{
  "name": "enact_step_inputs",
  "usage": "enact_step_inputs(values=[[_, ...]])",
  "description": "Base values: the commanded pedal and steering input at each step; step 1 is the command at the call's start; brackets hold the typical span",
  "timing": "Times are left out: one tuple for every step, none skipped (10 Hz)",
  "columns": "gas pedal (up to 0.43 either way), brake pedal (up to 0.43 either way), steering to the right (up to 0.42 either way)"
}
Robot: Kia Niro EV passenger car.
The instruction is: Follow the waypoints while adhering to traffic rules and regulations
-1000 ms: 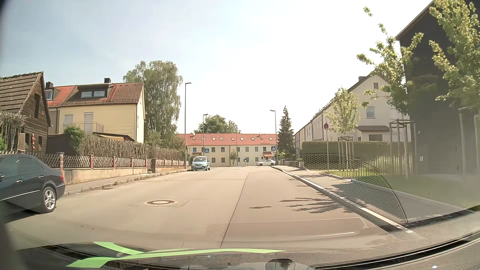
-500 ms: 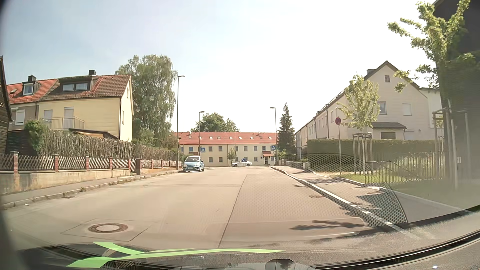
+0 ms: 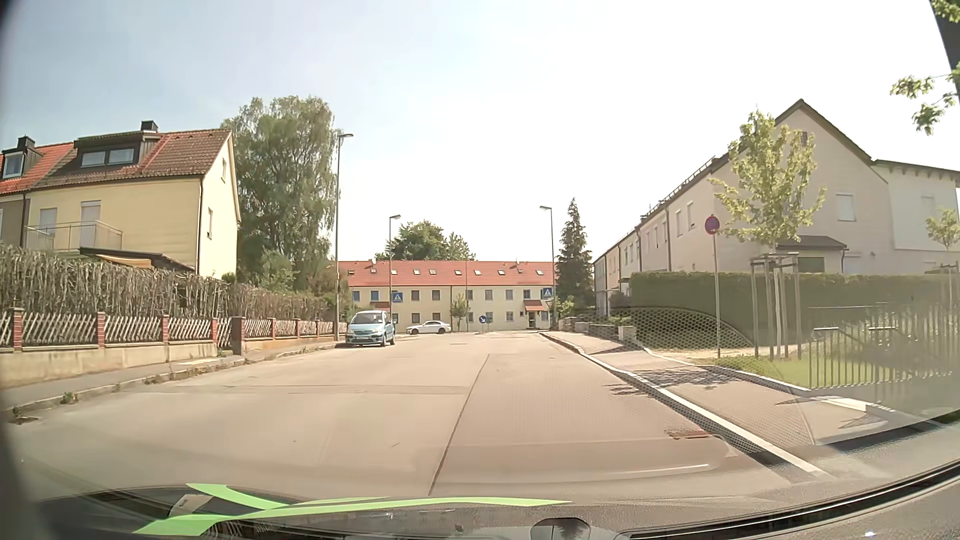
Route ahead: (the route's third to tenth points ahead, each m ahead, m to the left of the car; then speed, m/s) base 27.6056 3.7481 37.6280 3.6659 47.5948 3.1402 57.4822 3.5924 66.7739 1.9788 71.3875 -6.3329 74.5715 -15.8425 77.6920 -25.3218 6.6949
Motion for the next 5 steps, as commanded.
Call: enact_step_inputs(values=[[0.157,0.000,0.000],[0.157,0.000,0.000],[0.157,0.000,0.000],[0.157,0.000,0.000],[0.157,0.000,0.000]])
